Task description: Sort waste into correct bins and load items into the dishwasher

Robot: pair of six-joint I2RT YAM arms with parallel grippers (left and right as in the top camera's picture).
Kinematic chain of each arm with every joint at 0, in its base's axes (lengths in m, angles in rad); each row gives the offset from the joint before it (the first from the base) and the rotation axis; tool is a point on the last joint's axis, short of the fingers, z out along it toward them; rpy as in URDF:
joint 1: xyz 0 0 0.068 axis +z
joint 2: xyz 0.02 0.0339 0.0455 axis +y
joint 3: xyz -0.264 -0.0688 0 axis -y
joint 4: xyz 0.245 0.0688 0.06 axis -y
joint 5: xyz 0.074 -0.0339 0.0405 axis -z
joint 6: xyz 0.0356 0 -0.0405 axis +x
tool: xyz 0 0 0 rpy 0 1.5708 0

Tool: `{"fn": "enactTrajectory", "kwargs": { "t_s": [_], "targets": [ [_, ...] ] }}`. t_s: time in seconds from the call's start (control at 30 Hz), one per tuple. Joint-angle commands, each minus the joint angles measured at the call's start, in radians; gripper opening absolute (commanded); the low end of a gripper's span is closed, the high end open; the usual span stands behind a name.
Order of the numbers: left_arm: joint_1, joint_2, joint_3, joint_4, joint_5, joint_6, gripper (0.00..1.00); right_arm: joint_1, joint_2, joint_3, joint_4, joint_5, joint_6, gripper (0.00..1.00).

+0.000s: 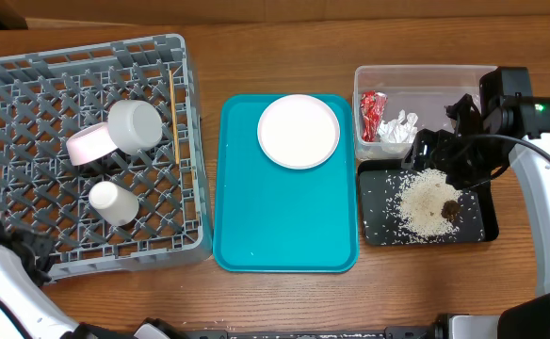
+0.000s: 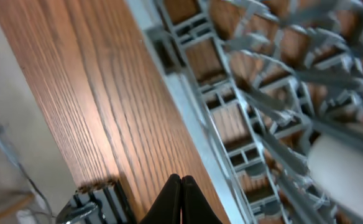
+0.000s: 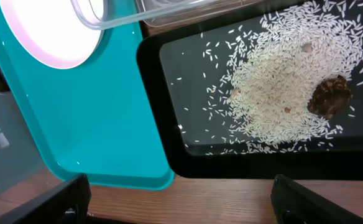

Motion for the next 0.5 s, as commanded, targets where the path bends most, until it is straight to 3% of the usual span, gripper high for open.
{"fn": "enactTrajectory", "kwargs": {
  "t_s": [0.0, 0.47],
  "targets": [
    [0.043, 0.003, -0.070, 0.047, -0.002, -0.056, 0.04, 0.001, -0.028, 0.024, 0.003, 0.002, -0.001, 0.94],
    [0.074, 0.027, -0.165, 0.223, 0.044, -0.070, 0.04, 0.001, -0.028, 0.024, -0.001, 0.002, -0.001, 0.94]
  ]
}}
